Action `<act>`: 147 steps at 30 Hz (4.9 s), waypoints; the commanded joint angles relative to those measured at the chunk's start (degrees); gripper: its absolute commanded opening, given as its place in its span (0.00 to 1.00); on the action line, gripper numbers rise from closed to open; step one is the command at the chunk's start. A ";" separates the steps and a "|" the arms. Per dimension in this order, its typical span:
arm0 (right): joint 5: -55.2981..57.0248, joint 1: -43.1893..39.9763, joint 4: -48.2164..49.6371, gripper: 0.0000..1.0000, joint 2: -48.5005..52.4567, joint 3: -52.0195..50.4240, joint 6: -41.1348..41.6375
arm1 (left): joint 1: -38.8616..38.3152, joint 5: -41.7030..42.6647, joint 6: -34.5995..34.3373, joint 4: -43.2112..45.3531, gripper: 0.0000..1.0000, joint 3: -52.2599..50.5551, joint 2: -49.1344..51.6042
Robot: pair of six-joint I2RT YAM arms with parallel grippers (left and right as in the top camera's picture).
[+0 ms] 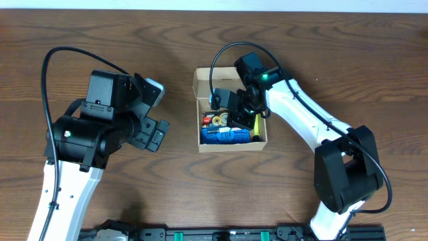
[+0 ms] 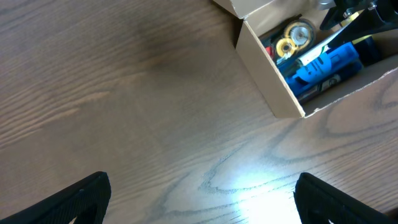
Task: Pack container
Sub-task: 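Carry the black marker into the box and release it, then raise both grippers to the box's lid flaps on either side, then push the lid flaps upward with both grippers toward closing, then fold the lid down over the box with both grippers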
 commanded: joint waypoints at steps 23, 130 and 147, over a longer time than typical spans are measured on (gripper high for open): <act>-0.85 -10.14 0.83 0.24 -15.93 8.07 24.70 | 0.20 0.28 0.81 0.15 0.95 0.55 -0.22; -22.91 -20.17 11.85 0.01 -3.39 4.35 42.75 | 3.56 38.12 -18.01 25.70 0.06 7.08 32.59; -3.34 -12.90 -5.44 0.01 -4.24 3.74 37.27 | -8.07 21.22 -15.93 12.11 0.06 2.54 29.07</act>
